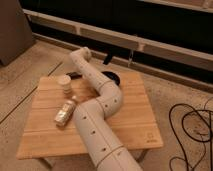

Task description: Push the eraser across the table

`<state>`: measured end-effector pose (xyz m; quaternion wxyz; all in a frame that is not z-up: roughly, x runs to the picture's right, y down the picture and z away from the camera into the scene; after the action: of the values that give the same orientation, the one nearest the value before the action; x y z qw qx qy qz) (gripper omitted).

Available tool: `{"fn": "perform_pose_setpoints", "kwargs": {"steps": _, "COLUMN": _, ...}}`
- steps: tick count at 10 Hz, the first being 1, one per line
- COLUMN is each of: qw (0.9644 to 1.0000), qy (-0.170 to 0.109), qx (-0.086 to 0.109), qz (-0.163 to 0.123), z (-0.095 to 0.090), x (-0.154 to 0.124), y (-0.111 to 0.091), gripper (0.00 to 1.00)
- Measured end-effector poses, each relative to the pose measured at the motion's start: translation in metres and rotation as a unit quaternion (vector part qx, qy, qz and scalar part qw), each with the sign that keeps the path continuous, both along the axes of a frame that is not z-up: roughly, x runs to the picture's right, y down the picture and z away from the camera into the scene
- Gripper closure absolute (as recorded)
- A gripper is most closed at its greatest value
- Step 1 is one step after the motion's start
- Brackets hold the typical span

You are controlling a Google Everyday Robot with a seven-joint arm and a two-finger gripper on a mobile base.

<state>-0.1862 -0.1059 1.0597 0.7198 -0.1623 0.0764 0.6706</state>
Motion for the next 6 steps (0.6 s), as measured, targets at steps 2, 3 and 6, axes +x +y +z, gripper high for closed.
{"fn": "perform_pose_setpoints", "kwargs": {"steps": 2, "qw": 0.999, "qy": 0.035, "qx": -0.026, "qz": -0.001, "z": -0.013, "x": -0.016, "y": 0.014, "gripper": 1.0}}
{"fn": "perform_pose_setpoints", "kwargs": {"steps": 3, "qw": 0.9983, "qy": 0.052, "qx": -0.026, "qz": -0.002, "z": -0.012, "x": -0.012, "y": 0.016, "gripper": 1.0}}
{"fn": "perform_pose_setpoints", "kwargs": {"steps": 6, "qw": 0.9976, "qy": 0.069, "qx": -0.005, "qz": 0.002, "z": 0.008, "x": 0.01, "y": 0.015, "gripper": 1.0}}
